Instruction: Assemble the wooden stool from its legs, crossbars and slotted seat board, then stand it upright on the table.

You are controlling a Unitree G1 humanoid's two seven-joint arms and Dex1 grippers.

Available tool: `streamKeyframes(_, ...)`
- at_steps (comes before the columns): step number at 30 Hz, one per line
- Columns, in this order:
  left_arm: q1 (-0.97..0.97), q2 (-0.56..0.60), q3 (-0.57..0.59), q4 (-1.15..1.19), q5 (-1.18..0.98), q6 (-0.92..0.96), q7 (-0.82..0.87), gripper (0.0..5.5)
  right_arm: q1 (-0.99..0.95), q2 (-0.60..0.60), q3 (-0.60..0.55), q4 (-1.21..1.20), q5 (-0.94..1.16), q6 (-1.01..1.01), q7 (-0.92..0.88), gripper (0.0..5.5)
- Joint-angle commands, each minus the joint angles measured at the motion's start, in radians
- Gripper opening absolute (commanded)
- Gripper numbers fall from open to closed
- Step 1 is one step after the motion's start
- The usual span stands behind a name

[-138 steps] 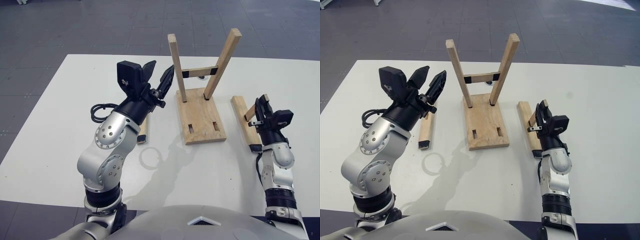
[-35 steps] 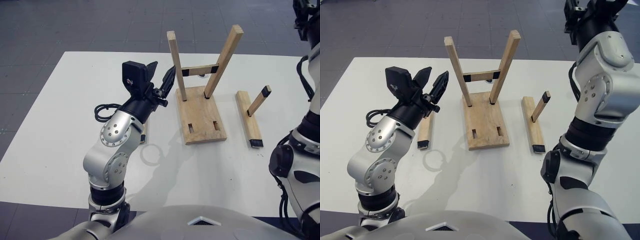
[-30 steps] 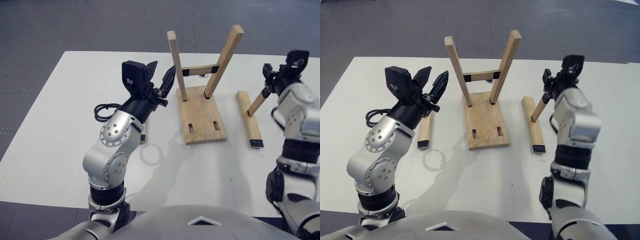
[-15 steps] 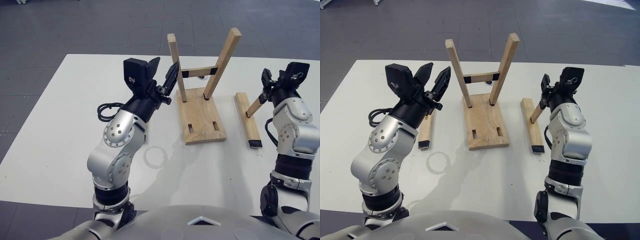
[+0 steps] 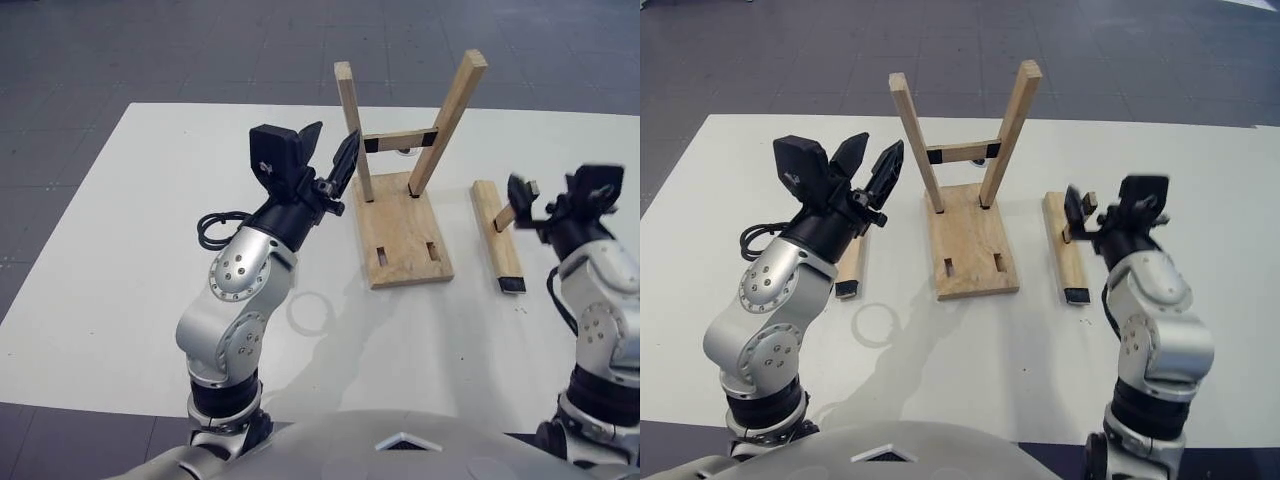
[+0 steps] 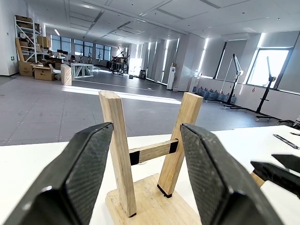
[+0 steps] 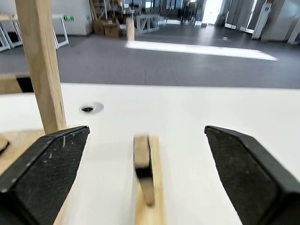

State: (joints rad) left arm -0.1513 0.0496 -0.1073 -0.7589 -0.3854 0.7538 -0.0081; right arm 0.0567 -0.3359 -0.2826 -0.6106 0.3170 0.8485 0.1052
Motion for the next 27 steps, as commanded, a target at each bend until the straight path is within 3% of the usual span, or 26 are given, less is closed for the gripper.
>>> streamKeyframes(1,0.016,-0.001,0.001,-0.018,0.016,0.017,0.025,2.64,0.136,-0.013,0.039,-0.035,-0.021,-0.017,0.036,5.42)
streamKeyframes(8,-0.001,0.004,0.007,-0.014,0.01,0.028,0.02,2.64,0.245,-0.06,0.119,0.131,-0.03,0.053,0.11,5.49)
streamKeyframes(19,0.01,-0.001,0.007,-0.031,0.008,0.049,0.023,2.64,0.165,-0.057,0.123,0.29,-0.081,-0.069,0.086,5.49)
streamKeyframes(27,-0.009,0.01,0.022,-0.014,0.003,0.06,0.012,2.64,0.143,-0.051,0.166,0.333,-0.143,-0.142,0.063,3.98)
